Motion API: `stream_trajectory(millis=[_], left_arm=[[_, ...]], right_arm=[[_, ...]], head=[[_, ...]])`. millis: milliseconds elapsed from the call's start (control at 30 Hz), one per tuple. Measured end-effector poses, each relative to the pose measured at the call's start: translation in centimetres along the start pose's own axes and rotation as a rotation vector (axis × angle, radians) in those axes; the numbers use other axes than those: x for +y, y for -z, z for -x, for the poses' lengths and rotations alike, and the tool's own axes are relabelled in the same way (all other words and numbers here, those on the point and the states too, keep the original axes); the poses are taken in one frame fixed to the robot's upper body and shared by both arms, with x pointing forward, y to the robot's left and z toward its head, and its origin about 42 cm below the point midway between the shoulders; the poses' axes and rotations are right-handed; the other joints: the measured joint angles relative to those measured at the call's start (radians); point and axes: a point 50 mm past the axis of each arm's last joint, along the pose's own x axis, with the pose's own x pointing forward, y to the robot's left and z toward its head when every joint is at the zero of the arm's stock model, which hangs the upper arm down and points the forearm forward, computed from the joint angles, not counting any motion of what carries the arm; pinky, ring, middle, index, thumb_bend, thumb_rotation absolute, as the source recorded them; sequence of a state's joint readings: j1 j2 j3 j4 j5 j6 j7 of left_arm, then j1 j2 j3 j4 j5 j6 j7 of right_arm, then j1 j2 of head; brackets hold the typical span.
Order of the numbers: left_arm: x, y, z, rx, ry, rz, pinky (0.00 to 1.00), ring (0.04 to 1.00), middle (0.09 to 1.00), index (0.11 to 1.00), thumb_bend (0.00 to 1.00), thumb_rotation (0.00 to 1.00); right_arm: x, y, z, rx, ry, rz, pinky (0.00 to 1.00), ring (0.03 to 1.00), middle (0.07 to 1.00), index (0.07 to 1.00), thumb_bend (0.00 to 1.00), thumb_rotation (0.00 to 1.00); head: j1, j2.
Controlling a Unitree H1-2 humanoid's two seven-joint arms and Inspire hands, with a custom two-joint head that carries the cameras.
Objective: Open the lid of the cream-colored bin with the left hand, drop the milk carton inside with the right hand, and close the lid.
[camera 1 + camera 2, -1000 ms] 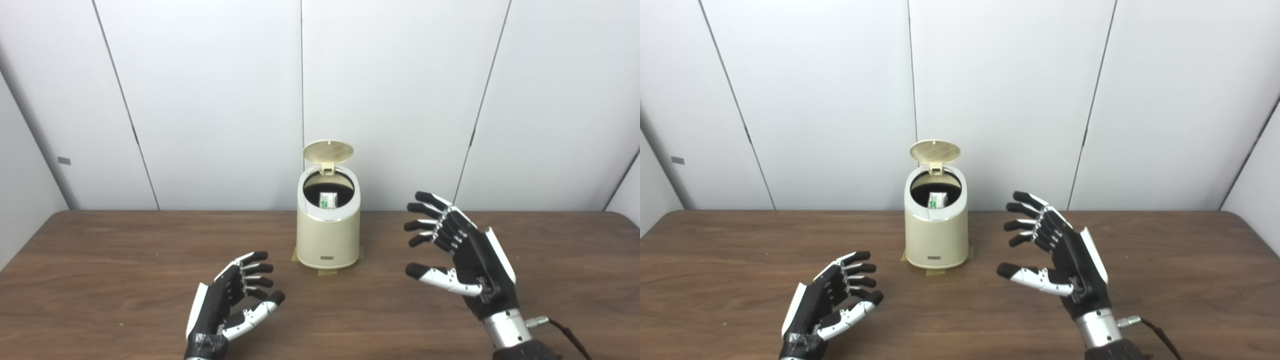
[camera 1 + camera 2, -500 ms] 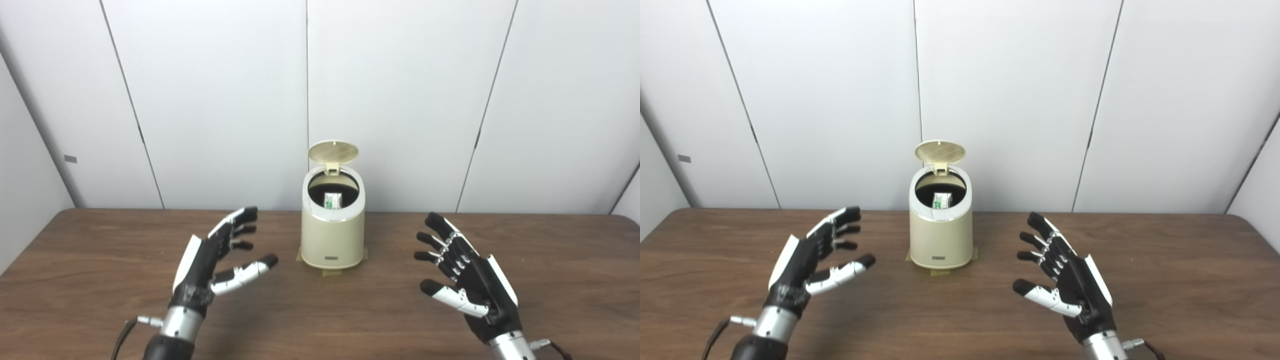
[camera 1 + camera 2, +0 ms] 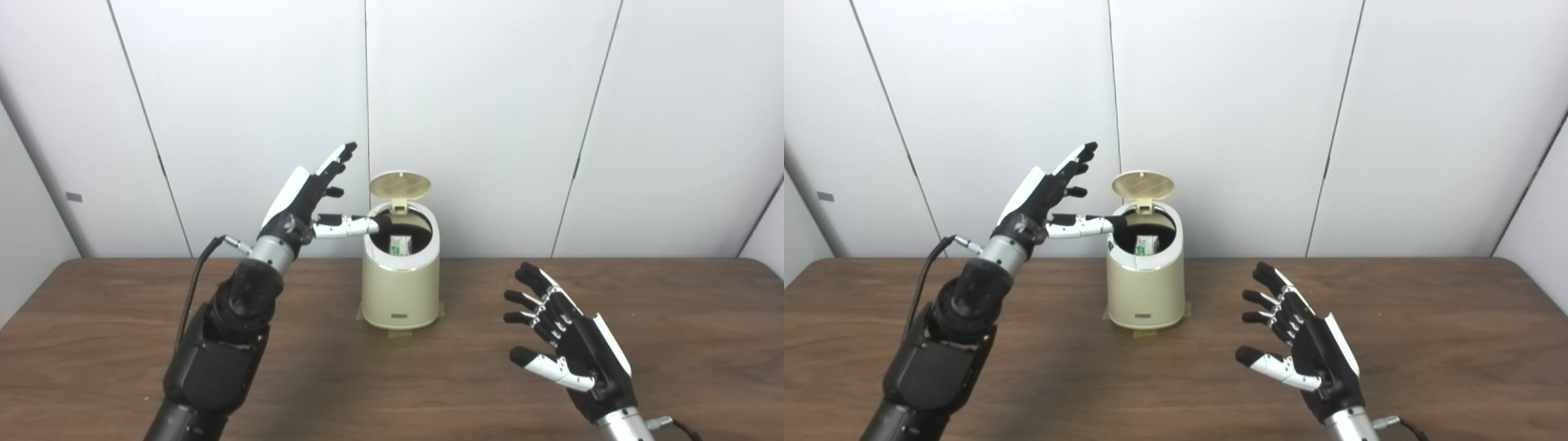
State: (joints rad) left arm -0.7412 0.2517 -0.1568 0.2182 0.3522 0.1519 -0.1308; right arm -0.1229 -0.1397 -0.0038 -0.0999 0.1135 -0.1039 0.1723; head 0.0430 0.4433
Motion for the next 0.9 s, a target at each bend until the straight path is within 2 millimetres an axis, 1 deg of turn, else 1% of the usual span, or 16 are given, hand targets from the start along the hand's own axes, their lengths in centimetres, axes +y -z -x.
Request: stream_trajectory(millis=[33, 100, 167, 300, 367, 400, 467, 533, 567, 633, 700, 767, 800, 900], left_arm=[[0.3, -0.3, -0.6, -0.003, 0.006, -0.03, 0.78, 0.94, 0.973, 0.988, 0.93, 0.35], [0.7, -0.6, -1.6, 0.001, 0.017, -0.078, 0.82, 0.954, 0.977, 0.991, 0.92, 0.36], [1.1, -1.1, -2.5, -0.003, 0.029, -0.111, 0.83, 0.96, 0.986, 0.997, 0.91, 0.35], [0.3, -2.1, -3.8, -0.014, 0.102, -0.193, 0.8, 0.953, 0.979, 0.974, 0.91, 0.31], [-0.1, -2.3, -4.1, -0.02, 0.135, -0.225, 0.79, 0.938, 0.949, 0.92, 0.9, 0.3], [-0.2, -2.4, -4.2, -0.021, 0.143, -0.241, 0.77, 0.917, 0.921, 0.868, 0.91, 0.3], [-0.3, -2.4, -4.2, -0.02, 0.152, -0.264, 0.74, 0.893, 0.884, 0.813, 0.9, 0.3], [-0.3, -2.3, -4.2, -0.019, 0.158, -0.279, 0.74, 0.886, 0.871, 0.796, 0.9, 0.29], [-0.2, -2.3, -4.2, -0.018, 0.162, -0.282, 0.79, 0.899, 0.862, 0.794, 0.9, 0.29], [-0.1, -2.3, -4.1, -0.02, 0.181, -0.284, 0.84, 0.914, 0.849, 0.791, 0.89, 0.28], [0.0, -2.4, -3.9, -0.025, 0.187, -0.28, 0.91, 0.925, 0.829, 0.777, 0.9, 0.3], [0.1, -2.5, -3.8, -0.029, 0.193, -0.279, 0.94, 0.93, 0.825, 0.768, 0.9, 0.31], [0.2, -2.6, -3.7, -0.033, 0.198, -0.28, 0.97, 0.938, 0.833, 0.763, 0.91, 0.32], [0.2, -2.8, -3.6, -0.047, 0.202, -0.282, 1.0, 0.942, 0.84, 0.765, 0.91, 0.33]], right_arm=[[0.0, 0.0, 0.0, -0.001, -0.004, -0.002, 0.72, 0.827, 0.915, 0.907, 0.8, 0.38], [0.1, 0.0, 0.0, -0.001, -0.012, -0.003, 0.71, 0.819, 0.917, 0.903, 0.8, 0.37], [0.1, 0.0, 0.0, -0.001, -0.017, -0.003, 0.7, 0.809, 0.92, 0.888, 0.8, 0.35], [0.4, -0.6, -0.1, -0.005, -0.033, -0.003, 0.69, 0.803, 0.918, 0.875, 0.78, 0.32], [0.6, -0.7, -0.1, -0.009, -0.044, -0.004, 0.69, 0.802, 0.914, 0.879, 0.77, 0.31], [0.7, -0.7, -0.1, -0.008, -0.046, -0.005, 0.69, 0.805, 0.913, 0.881, 0.77, 0.31], [0.7, -0.7, -0.1, -0.008, -0.045, -0.007, 0.69, 0.81, 0.913, 0.883, 0.76, 0.31], [0.7, -0.7, -0.1, -0.008, -0.045, -0.007, 0.69, 0.813, 0.913, 0.884, 0.75, 0.32], [0.7, -0.7, -0.1, -0.008, -0.045, -0.007, 0.7, 0.819, 0.916, 0.887, 0.74, 0.32], [0.8, -0.7, -0.1, -0.007, -0.047, -0.006, 0.71, 0.825, 0.919, 0.89, 0.73, 0.32], [0.9, -0.7, -0.1, -0.007, -0.048, -0.005, 0.71, 0.823, 0.916, 0.891, 0.74, 0.33], [0.9, -0.7, -0.1, -0.007, -0.047, -0.005, 0.71, 0.82, 0.914, 0.892, 0.74, 0.33], [1.0, -0.7, -0.1, -0.007, -0.045, -0.005, 0.7, 0.817, 0.915, 0.892, 0.75, 0.34], [1.1, -0.6, -0.2, -0.006, -0.038, -0.002, 0.7, 0.816, 0.914, 0.892, 0.75, 0.35]], head=[[0.0, 0.0], [-0.003, 0.0], [-0.003, -0.002], [-0.008, -0.005], [-0.009, -0.005], [-0.011, -0.003], [-0.014, -0.005], [-0.014, -0.005], [-0.015, -0.005], [-0.017, -0.005], [-0.021, -0.003], [-0.021, -0.003], [-0.023, -0.003], [-0.025, -0.002]])
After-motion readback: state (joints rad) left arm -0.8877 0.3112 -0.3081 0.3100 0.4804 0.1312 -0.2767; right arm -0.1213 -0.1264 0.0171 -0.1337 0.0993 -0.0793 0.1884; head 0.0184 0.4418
